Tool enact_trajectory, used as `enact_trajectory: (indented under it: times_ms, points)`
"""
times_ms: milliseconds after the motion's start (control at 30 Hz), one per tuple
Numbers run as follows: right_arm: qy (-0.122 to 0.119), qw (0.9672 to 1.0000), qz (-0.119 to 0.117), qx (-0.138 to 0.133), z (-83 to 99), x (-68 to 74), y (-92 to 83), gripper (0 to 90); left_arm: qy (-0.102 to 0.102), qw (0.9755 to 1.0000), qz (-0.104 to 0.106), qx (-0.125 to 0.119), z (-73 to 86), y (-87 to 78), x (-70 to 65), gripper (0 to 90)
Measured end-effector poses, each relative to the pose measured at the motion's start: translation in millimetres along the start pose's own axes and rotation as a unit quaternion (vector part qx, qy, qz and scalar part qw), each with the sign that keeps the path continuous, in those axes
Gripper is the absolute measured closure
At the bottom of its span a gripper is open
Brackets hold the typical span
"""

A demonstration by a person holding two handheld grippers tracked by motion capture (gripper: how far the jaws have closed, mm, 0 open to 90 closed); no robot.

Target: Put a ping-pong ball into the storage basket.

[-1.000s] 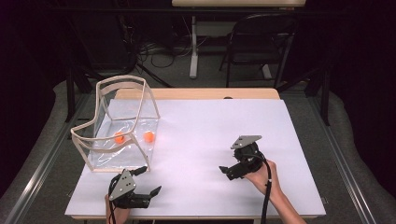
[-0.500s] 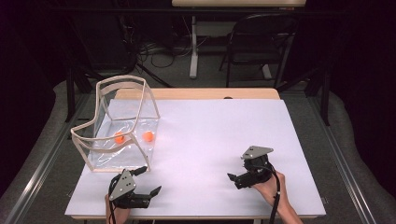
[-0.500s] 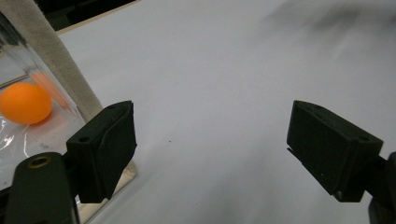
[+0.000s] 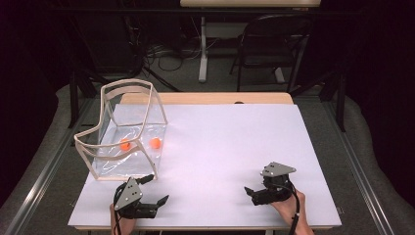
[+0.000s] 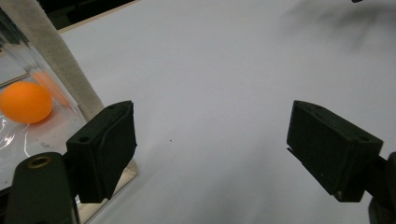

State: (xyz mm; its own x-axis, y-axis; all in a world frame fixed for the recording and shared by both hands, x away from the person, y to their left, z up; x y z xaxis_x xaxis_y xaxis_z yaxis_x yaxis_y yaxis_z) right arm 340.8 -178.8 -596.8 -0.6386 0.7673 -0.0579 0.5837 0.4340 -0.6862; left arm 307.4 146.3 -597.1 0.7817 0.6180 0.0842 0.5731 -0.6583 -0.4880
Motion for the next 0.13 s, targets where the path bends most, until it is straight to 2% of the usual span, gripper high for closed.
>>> enact_trajectory:
  times_ms: [133]
  points:
    - [0.009, 0.9999, 0.002, -0.007, 2.2, -3.1, -3.5, 0.1, -0.003, 1.0, -0.001, 0.001, 0.4, 0.6, 0.2, 15.8]
Point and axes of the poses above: each handheld gripper's, and its own axes: y roughly forward along the jaws, z roughly out of its underside, x roughly to its left, the point moved 10 cm from there along y, roughly forward along the jaws, and after that the axes turned 3 degrees about x, right-handed, at the moved point
